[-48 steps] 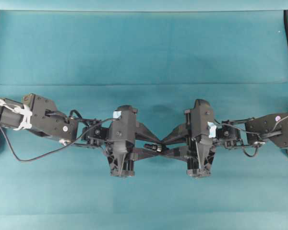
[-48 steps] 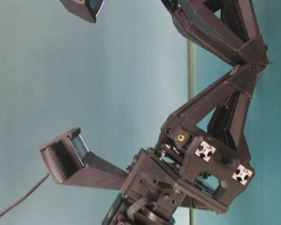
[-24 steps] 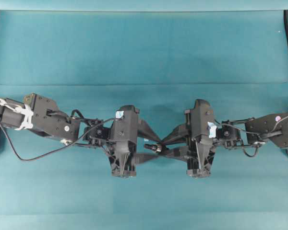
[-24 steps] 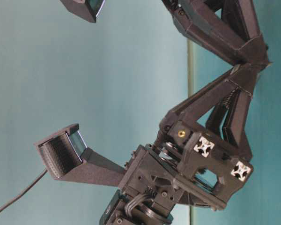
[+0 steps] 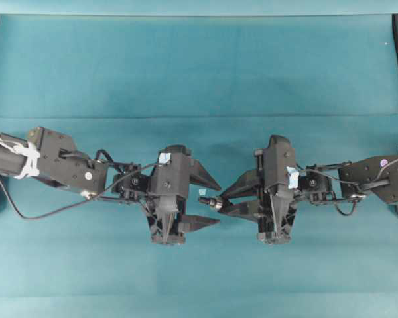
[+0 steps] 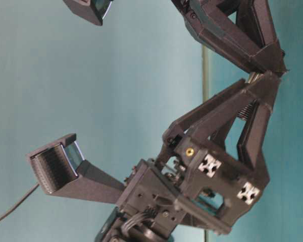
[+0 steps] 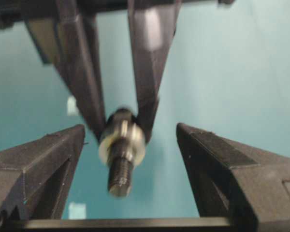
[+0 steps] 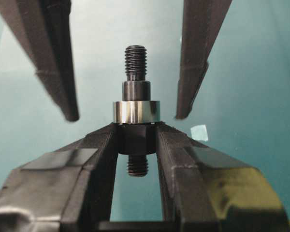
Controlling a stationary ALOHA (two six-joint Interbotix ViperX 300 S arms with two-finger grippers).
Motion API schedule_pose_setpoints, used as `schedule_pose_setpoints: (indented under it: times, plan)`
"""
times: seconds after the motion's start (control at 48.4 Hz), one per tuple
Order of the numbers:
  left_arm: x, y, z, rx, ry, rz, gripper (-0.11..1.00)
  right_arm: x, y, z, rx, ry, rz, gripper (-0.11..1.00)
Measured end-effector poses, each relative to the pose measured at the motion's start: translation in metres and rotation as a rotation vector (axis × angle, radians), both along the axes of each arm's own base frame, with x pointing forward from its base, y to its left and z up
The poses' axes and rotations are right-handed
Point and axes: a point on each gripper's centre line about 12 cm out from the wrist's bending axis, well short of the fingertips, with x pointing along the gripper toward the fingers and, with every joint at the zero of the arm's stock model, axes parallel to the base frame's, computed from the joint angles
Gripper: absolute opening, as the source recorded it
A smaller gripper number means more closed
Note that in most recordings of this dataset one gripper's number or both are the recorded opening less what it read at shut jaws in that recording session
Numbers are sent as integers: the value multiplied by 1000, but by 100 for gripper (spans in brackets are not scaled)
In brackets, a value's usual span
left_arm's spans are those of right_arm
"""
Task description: Insert the washer onto the shaft with both hands.
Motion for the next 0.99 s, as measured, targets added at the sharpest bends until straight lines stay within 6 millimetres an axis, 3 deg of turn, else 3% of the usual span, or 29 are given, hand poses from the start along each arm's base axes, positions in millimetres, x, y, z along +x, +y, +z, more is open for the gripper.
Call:
schedule_pose_setpoints:
  times: [0.268, 0.723, 0.991]
  plan:
    - [-19, 12, 10, 2, 21, 27, 87, 0, 1, 0, 0, 5, 2, 0]
    - [-79, 13, 23, 3, 69, 22, 87, -1, 2, -1, -1, 12, 7, 0]
    - [-97, 14, 28, 8, 126, 22, 87, -1, 2, -1, -1, 12, 7, 0]
